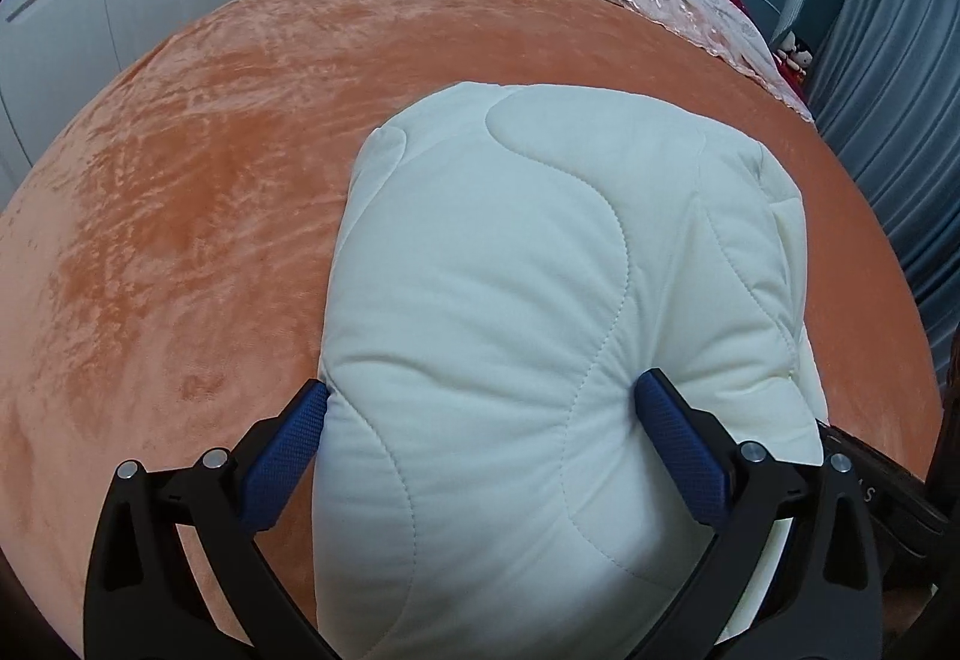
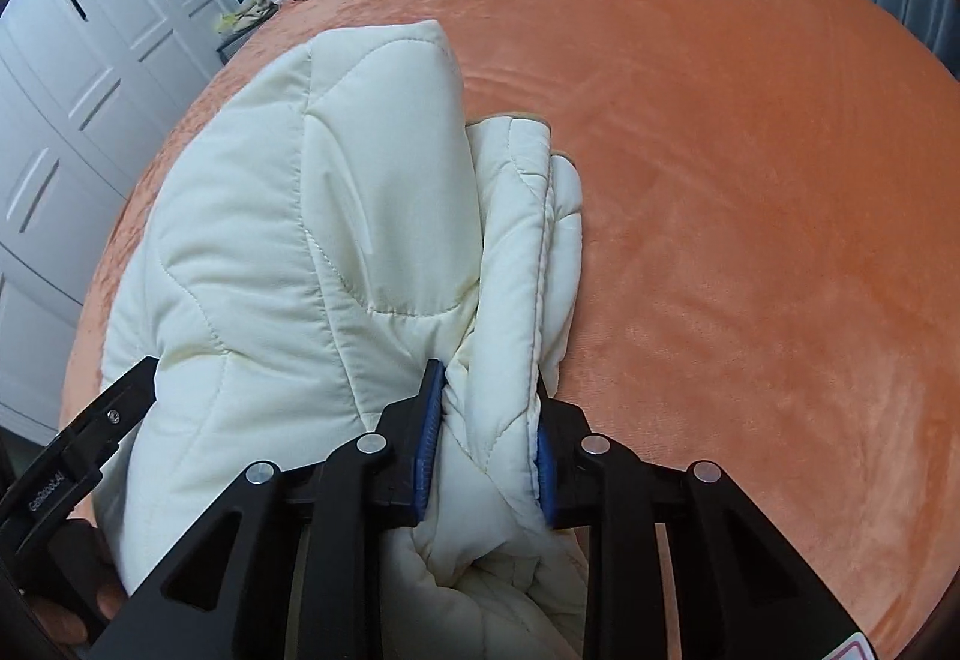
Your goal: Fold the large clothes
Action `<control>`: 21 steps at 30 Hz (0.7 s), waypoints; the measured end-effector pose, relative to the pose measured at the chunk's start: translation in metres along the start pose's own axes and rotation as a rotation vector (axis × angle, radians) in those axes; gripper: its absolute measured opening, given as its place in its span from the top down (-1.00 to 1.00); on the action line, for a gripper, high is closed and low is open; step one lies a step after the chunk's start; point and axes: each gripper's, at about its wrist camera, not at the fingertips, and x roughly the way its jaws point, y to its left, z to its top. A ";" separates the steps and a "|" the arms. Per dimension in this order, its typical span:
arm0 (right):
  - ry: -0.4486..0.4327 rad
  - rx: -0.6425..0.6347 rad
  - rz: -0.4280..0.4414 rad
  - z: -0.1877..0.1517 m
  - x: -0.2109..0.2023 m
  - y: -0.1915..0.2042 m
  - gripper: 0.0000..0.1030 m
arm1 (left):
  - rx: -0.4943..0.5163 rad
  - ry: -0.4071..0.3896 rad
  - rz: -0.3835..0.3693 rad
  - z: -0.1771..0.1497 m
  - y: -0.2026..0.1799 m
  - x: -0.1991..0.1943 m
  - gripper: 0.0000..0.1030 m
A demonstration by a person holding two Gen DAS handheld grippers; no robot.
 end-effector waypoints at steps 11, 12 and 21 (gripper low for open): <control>-0.046 0.096 -0.001 -0.006 -0.042 -0.013 0.15 | 0.034 0.007 0.029 -0.003 0.000 0.003 -0.91; -0.074 0.088 -0.012 -0.007 -0.054 -0.012 0.18 | 0.034 0.009 0.031 -0.003 0.000 0.003 -0.91; -0.220 -0.200 -0.038 0.058 -0.086 0.063 0.21 | 0.096 -0.046 0.101 0.039 -0.017 -0.023 -0.89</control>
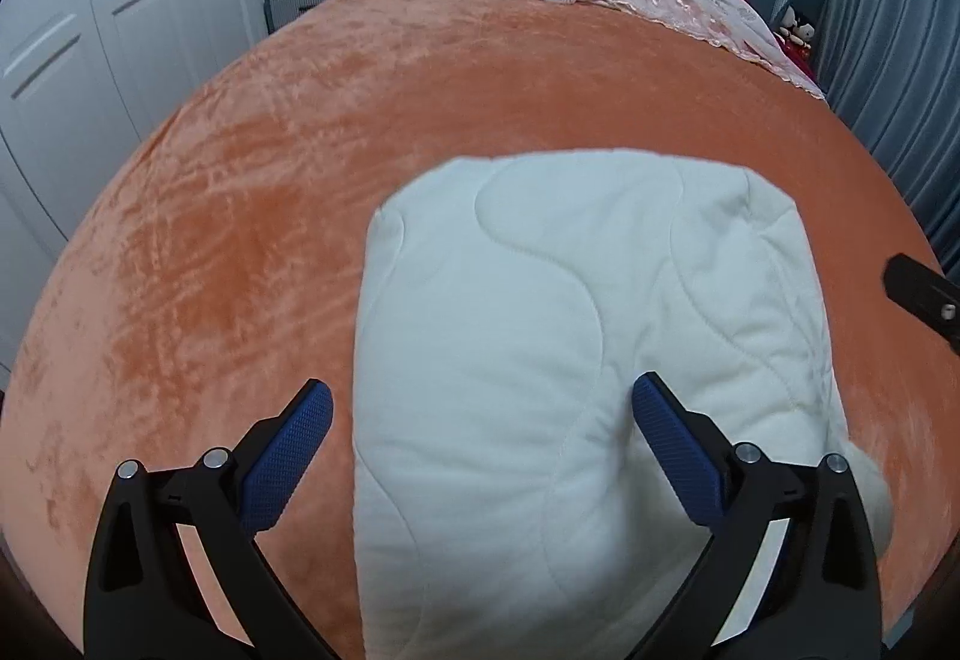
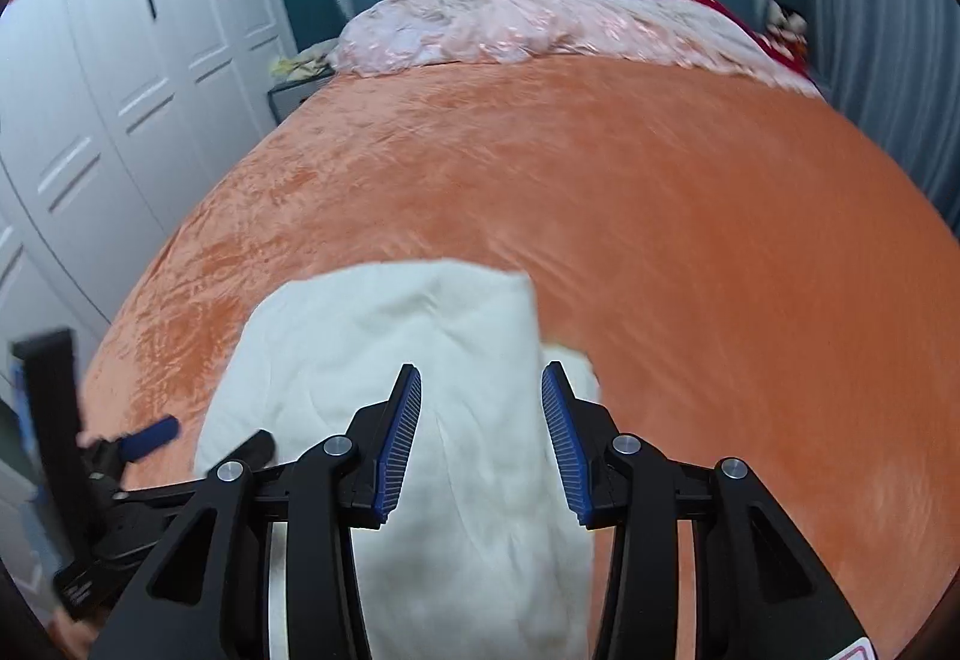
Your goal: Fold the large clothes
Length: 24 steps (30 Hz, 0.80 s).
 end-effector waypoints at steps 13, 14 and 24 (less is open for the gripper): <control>0.101 0.138 0.011 -0.041 0.091 -0.026 0.38 | -0.060 0.031 -0.019 0.012 -0.009 0.060 -0.91; 0.093 0.144 0.014 -0.042 0.093 -0.026 0.38 | -0.044 0.020 -0.003 0.010 -0.012 0.061 -0.91; -0.005 0.126 0.006 -0.058 0.105 -0.022 0.36 | -0.067 -0.036 0.024 -0.001 -0.013 0.079 -0.91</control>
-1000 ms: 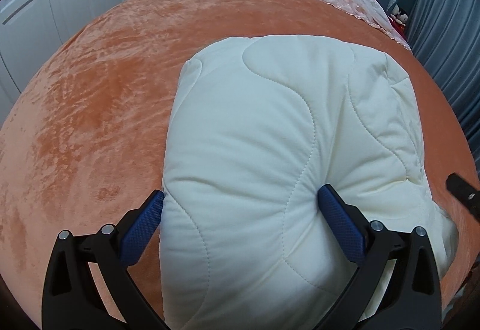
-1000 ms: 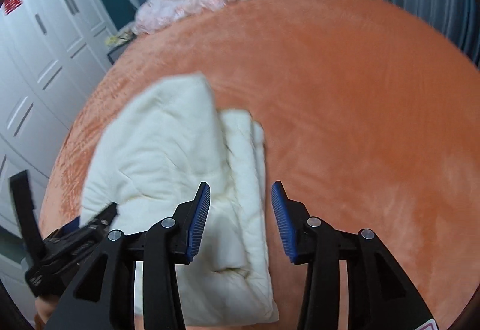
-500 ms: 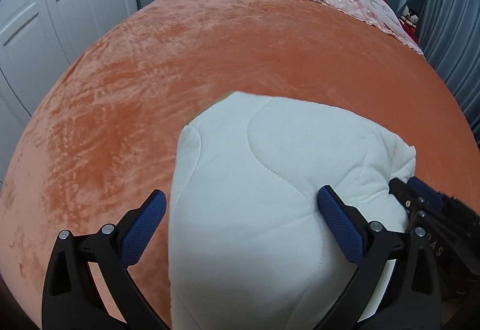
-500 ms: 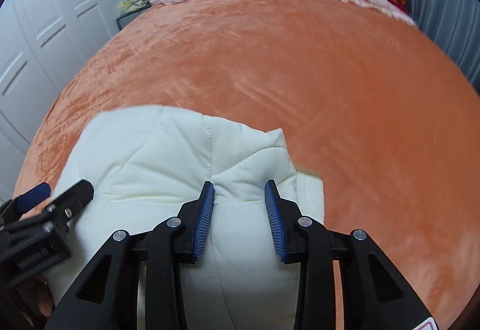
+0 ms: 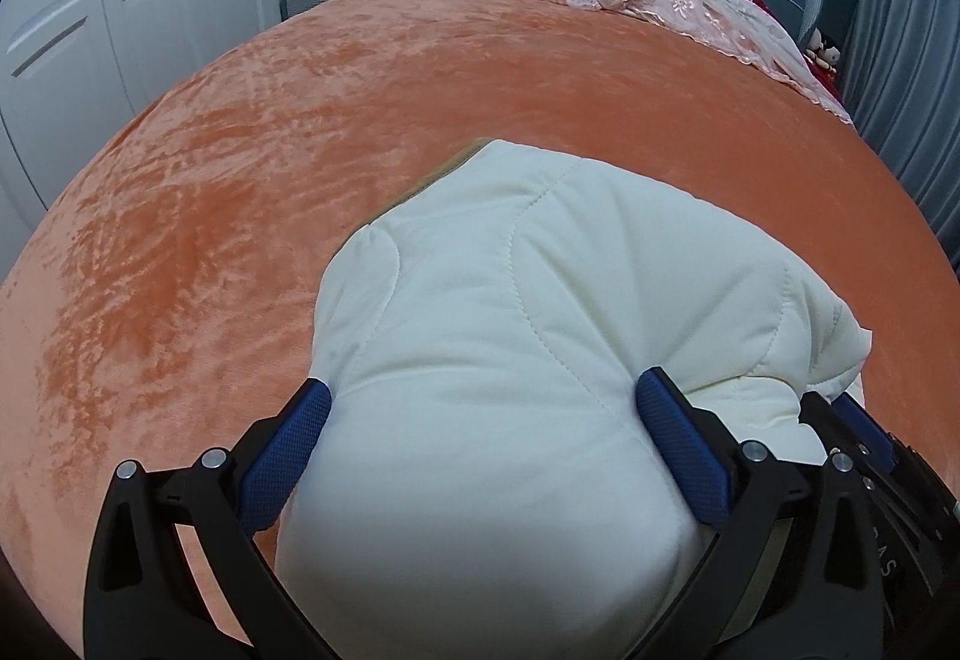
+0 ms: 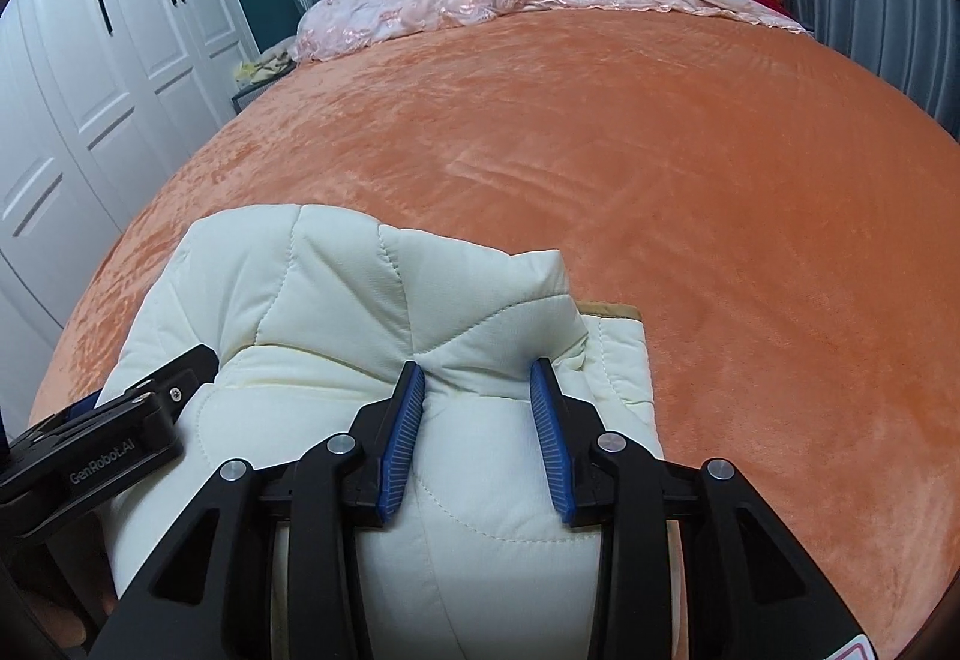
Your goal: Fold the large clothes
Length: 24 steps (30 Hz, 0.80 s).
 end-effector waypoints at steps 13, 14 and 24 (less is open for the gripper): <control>-0.038 -0.025 -0.021 -0.004 0.003 0.005 0.35 | -0.002 -0.019 0.037 -0.004 -0.004 0.009 -0.91; -0.034 -0.027 -0.022 -0.003 0.003 0.005 0.35 | 0.000 -0.017 0.040 -0.004 -0.004 0.008 -0.91; 0.120 0.017 0.035 -0.022 -0.070 -0.014 0.29 | -0.061 0.079 -0.055 -0.025 0.021 -0.057 -0.91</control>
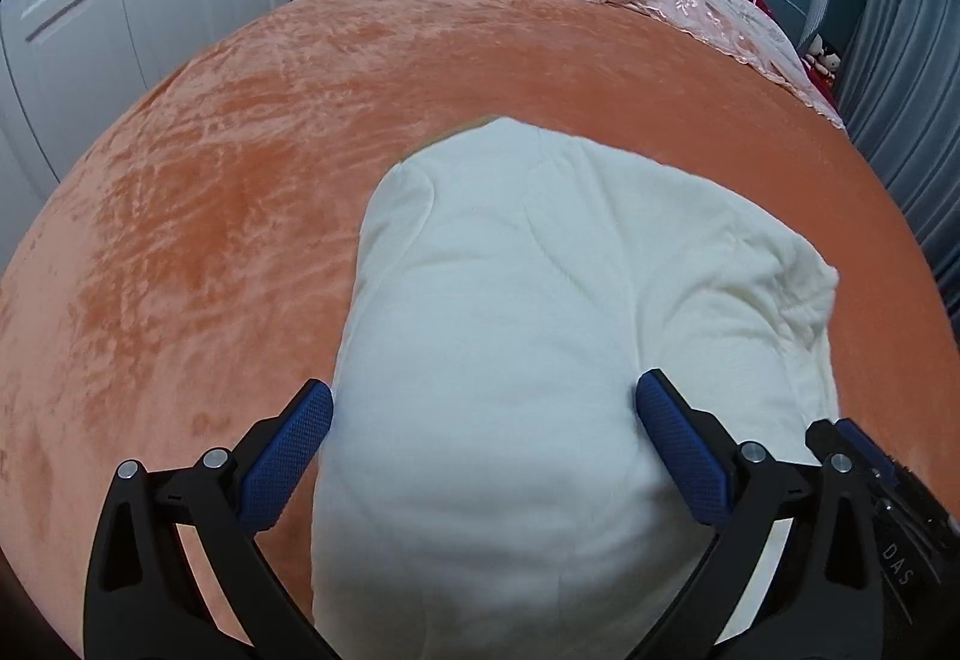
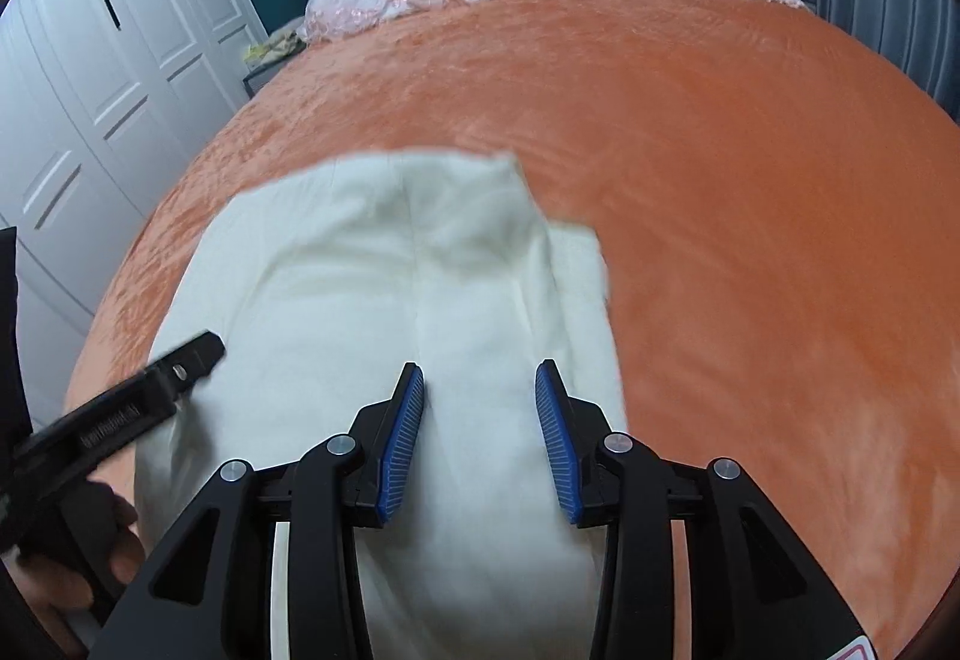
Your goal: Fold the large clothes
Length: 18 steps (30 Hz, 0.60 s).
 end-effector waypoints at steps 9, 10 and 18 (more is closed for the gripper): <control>0.116 0.060 -0.004 -0.075 -0.031 -0.021 0.27 | 0.021 0.085 -0.010 -0.098 0.010 -0.046 -0.91; 0.112 0.034 -0.026 -0.076 -0.031 -0.017 0.27 | 0.011 0.096 -0.011 -0.101 0.012 -0.046 -0.91; 0.137 -0.035 -0.143 -0.099 -0.056 0.001 0.15 | 0.113 0.105 0.082 -0.120 0.000 -0.066 -0.91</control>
